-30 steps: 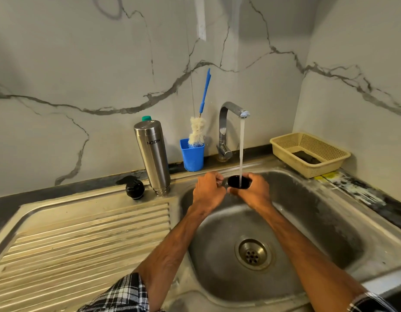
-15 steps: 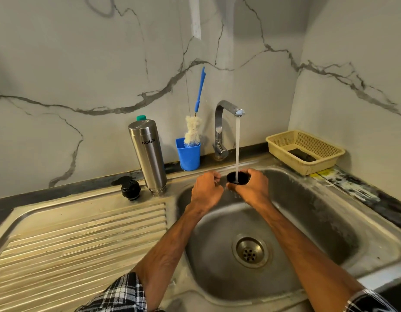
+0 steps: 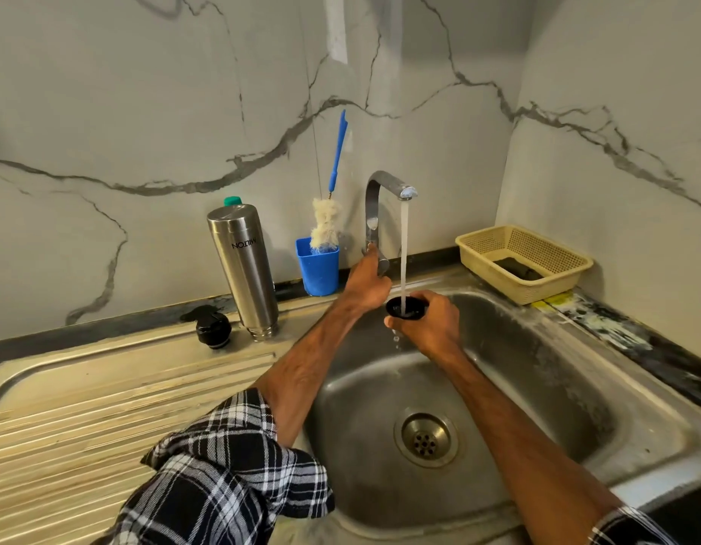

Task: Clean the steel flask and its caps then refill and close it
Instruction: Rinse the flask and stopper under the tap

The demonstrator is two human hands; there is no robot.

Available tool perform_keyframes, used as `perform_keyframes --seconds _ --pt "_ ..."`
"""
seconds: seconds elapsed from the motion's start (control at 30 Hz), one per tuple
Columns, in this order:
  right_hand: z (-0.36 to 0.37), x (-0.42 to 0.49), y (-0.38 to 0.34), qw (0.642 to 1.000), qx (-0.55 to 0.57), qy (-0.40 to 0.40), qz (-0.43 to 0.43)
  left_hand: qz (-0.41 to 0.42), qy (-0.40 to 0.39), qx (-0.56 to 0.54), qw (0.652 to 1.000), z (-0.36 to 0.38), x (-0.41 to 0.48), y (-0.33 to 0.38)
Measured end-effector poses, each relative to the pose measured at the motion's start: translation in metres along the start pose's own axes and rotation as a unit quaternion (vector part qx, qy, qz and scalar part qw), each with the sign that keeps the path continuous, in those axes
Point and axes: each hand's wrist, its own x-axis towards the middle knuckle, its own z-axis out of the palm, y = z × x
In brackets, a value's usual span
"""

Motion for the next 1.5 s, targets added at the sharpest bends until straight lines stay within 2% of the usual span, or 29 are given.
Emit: perform_keyframes --seconds 0.1,0.33,0.47,0.53,0.63,0.73,0.8,0.93,1.07,1.13,1.27,1.4,1.5 --pt "-0.001 0.001 0.0 1.0 -0.001 -0.005 0.007 -0.005 -0.004 0.004 1.0 0.006 0.003 -0.001" --pt "0.001 0.005 0.003 1.0 -0.006 0.001 0.006 0.016 -0.096 0.07 0.993 -0.004 0.004 0.001" --pt "0.002 0.01 0.006 0.994 0.092 -0.039 0.045 0.022 -0.109 0.04 0.993 -0.018 -0.011 -0.017" --pt "0.001 0.01 0.004 0.97 0.206 -0.082 0.104 0.031 -0.095 0.029 0.995 -0.016 -0.022 -0.025" --pt "-0.003 0.003 -0.006 0.887 0.382 -0.153 0.208 0.049 -0.078 0.0 0.996 -0.011 -0.041 -0.032" --pt "-0.008 -0.004 -0.012 0.823 0.464 -0.186 0.271 0.062 -0.079 -0.017 0.995 -0.011 -0.056 -0.036" --pt "-0.008 -0.005 -0.012 0.811 0.469 -0.192 0.293 0.079 -0.088 0.0 0.993 -0.009 -0.061 -0.039" --pt "-0.007 -0.004 -0.009 0.83 0.414 -0.215 0.305 0.114 -0.048 0.039 0.992 0.0 -0.059 -0.049" --pt "-0.004 -0.007 -0.009 0.84 0.375 -0.245 0.305 0.118 -0.028 0.023 0.992 -0.001 -0.061 -0.047" --pt "-0.002 -0.008 -0.01 0.858 0.349 -0.246 0.286 0.123 -0.012 0.028 0.992 -0.004 -0.064 -0.048" --pt "0.006 -0.016 -0.017 0.941 0.21 -0.233 0.129 0.163 0.049 0.08 0.982 -0.014 -0.075 -0.054" --pt "0.011 -0.033 -0.035 0.966 0.115 -0.232 0.009 0.199 0.061 0.091 0.974 -0.027 -0.096 -0.049" --pt "0.011 -0.042 -0.039 0.966 0.084 -0.242 0.027 0.161 0.048 0.124 0.978 -0.036 -0.112 -0.052"
